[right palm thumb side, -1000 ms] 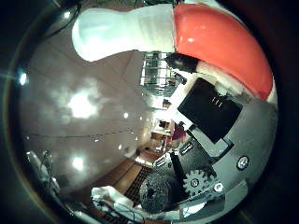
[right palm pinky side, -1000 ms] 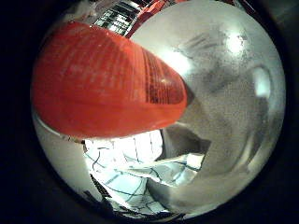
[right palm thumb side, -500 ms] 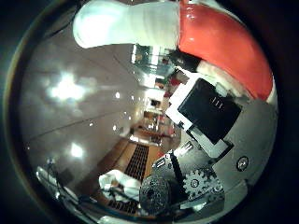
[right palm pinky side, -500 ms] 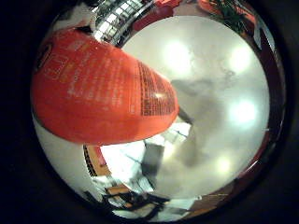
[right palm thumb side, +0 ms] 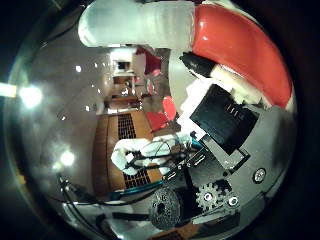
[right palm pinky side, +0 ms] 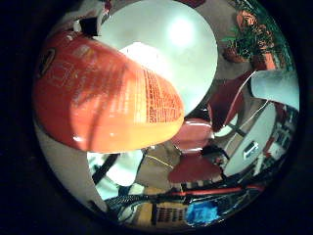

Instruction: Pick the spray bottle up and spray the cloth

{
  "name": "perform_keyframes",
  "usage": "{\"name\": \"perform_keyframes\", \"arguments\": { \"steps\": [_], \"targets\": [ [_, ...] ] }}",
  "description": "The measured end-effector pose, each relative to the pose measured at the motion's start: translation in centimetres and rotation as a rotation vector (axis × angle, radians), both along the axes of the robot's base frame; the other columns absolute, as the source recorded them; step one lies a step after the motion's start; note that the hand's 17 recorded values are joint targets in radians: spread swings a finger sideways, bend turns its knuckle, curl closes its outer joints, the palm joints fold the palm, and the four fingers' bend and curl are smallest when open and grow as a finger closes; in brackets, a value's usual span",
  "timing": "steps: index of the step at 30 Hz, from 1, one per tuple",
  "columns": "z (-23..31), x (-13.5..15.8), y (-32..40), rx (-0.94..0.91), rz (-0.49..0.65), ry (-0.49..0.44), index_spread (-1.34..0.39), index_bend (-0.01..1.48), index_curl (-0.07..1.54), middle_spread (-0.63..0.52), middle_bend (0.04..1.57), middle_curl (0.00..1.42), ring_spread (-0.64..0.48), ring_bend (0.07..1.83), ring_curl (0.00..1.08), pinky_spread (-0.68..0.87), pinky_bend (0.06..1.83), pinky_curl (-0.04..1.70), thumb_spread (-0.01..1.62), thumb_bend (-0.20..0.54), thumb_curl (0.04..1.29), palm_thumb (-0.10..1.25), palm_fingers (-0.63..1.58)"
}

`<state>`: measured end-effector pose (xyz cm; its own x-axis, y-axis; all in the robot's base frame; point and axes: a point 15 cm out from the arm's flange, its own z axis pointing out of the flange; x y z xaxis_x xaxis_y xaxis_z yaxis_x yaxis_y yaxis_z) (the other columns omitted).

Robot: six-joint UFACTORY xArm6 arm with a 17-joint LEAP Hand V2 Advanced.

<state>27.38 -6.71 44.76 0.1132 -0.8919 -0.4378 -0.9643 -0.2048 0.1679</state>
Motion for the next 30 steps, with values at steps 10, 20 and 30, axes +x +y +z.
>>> {"name": "perform_keyframes", "arguments": {
  "steps": [10,20,30],
  "targets": [
    [-0.8,-2.2,2.6,-0.332,0.149,0.217,-0.2,1.17,0.71,-0.09,1.37,0.59,-0.16,1.48,0.58,-0.19,1.1,1.12,0.98,-0.018,0.78,0.97,1.19],
    [-4.1,-0.3,3.9,-0.482,0.171,0.366,-0.2,1.15,0.71,-0.09,1.38,0.6,-0.16,1.48,0.58,-0.2,1.08,1.16,1.05,-0.011,0.77,0.95,1.19],
    [-9.5,-1.2,5.1,-0.523,0.194,0.477,-0.21,1.13,0.71,-0.09,1.37,0.6,-0.17,1.48,0.58,-0.21,1.06,1.18,1.11,-0.01,0.75,0.96,1.19]
  ]
}}
